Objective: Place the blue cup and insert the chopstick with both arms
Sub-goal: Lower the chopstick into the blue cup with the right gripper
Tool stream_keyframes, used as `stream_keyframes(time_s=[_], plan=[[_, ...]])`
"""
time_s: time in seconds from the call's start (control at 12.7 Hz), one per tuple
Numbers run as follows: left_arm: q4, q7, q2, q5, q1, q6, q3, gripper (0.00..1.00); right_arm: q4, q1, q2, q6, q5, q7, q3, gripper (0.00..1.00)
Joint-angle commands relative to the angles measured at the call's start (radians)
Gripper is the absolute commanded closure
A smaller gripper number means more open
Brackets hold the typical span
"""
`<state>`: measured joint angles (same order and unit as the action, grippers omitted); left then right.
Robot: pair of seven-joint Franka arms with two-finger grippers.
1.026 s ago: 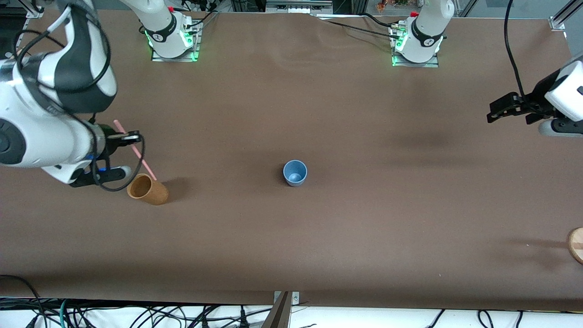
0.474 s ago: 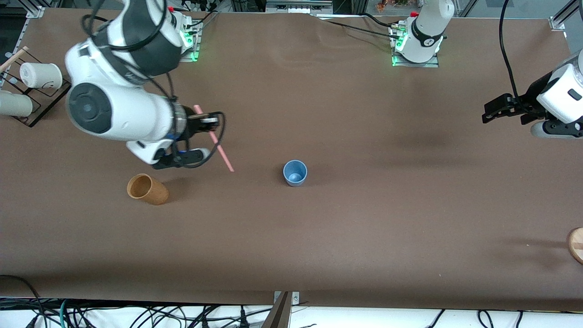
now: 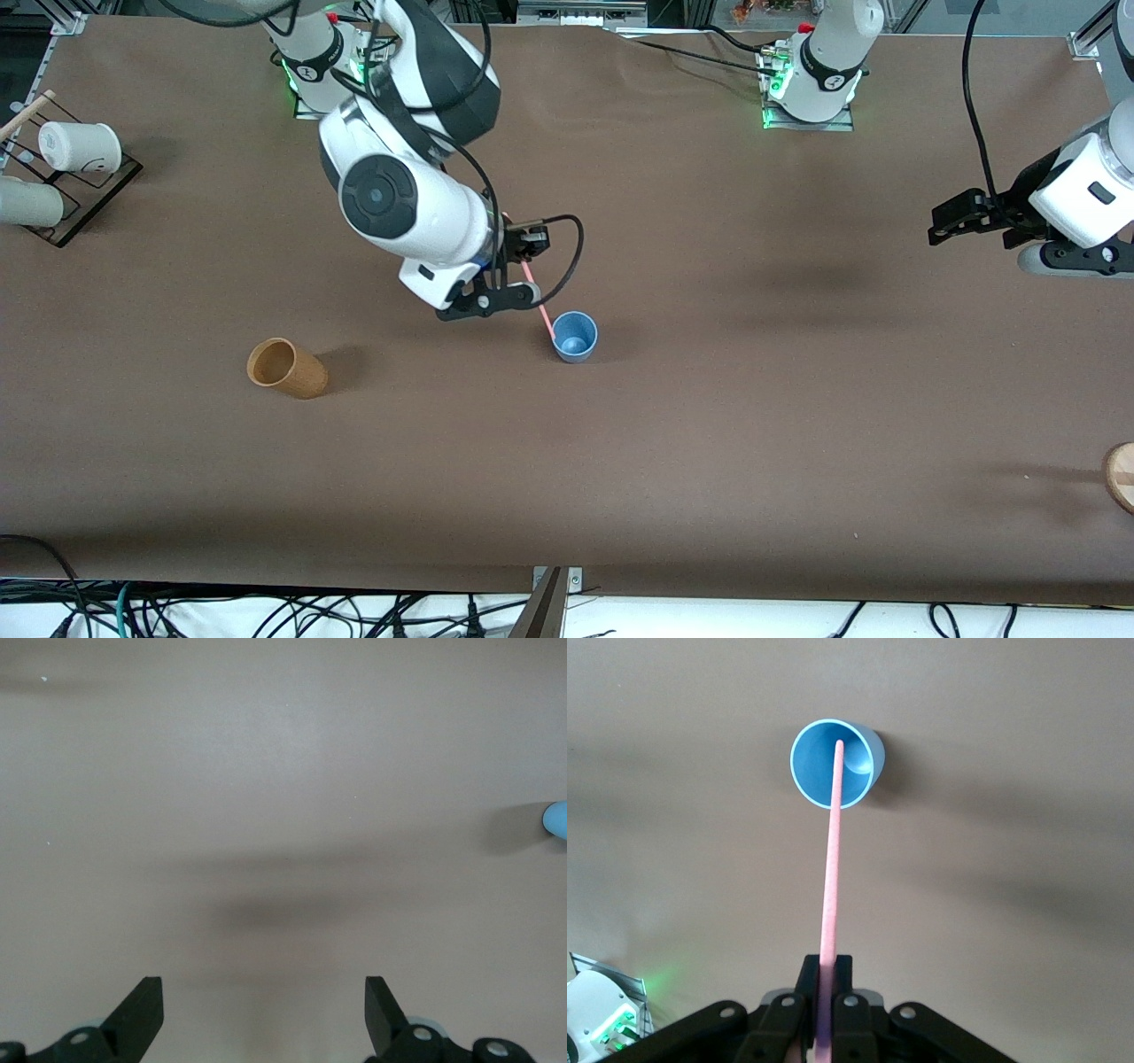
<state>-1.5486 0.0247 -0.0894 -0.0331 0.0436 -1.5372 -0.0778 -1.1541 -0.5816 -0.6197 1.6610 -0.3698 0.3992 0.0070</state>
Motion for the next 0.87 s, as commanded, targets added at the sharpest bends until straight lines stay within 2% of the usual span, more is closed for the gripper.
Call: stream_keyframes(time_s=[0.0,0.55,0.63,0.71,0.79], plan=[[0.033,-0.002,-0.023,-0.008,0.007,0.002,0.007,0.0,0.02,-0.009,-0.051,0.002,-0.043,0.0,0.002,0.98],[0.051,-0.003,-0.058,-0.014,0.018,-0.004,0.009,0.0,0.017,-0.017,-0.124,0.045,-0.046,-0.081,0.002,0.96],[0.051,-0.003,-0.058,-0.014,0.016,-0.004,0.009,0.0,0.019,-0.017,-0.13,0.054,-0.041,-0.091,0.002,0.75],[0.053,-0.003,-0.059,-0.016,0.016,-0.004,0.007,0.0,0.019,-0.023,-0.13,0.097,-0.038,-0.092,0.002,0.06],[0.053,-0.003,-0.059,-0.018,0.016,-0.006,0.007,0.0,0.02,-0.021,-0.13,0.111,-0.029,-0.135,0.001,0.0]])
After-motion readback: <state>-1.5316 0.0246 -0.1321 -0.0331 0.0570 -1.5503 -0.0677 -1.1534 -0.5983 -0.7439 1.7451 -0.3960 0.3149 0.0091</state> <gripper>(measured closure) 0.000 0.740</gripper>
